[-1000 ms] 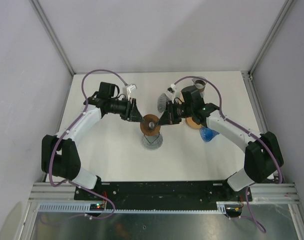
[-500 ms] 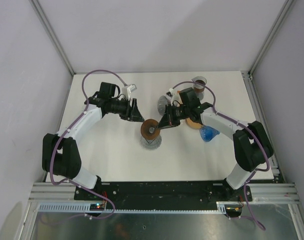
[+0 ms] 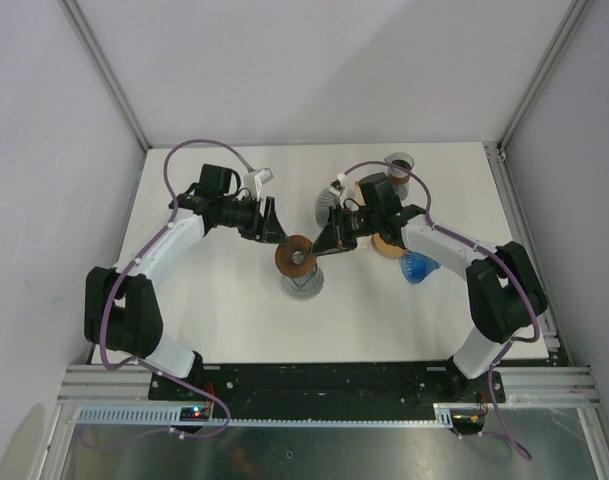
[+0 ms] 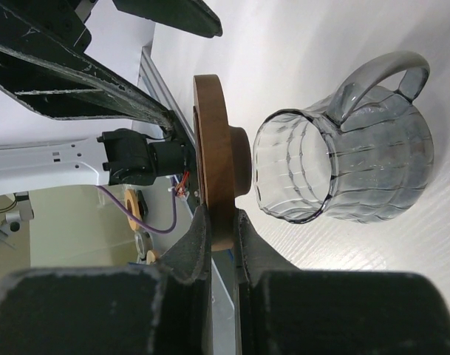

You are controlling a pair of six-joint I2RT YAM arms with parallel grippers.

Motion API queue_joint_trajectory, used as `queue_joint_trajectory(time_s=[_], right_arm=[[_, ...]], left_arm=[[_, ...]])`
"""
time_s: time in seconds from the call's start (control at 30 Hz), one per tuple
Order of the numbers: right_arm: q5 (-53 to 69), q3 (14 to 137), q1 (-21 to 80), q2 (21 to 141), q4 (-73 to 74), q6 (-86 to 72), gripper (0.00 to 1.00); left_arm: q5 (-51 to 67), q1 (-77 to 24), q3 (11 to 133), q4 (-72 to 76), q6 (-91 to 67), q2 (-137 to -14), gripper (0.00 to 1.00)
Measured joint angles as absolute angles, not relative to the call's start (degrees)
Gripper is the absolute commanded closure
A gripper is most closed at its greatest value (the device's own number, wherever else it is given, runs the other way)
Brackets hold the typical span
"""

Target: Place the coffee filter in the dripper

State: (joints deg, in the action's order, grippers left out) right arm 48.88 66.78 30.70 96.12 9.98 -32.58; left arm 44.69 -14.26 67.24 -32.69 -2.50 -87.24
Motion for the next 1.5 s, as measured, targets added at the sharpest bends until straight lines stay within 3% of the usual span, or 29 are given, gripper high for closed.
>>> queue_joint_trajectory(time_s=[0.53,1.07,1.5], right_arm=[[50.1,66.8,30.0,101.3,12.5,-30.8,0.98],[42.1,66.9,29.1,101.3,16.3,-28.0,0.55],[30.6,67.0,30.0,96.7,20.3,-25.4,0.4]], left_arm=[[44.7,-14.3,67.2,-32.7,-2.5,-87.2,0.34],[44.7,-14.3,67.2,-32.7,-2.5,-87.2,0.34],[44.6,-14.3,67.2,-32.7,-2.5,-87.3,0.33]])
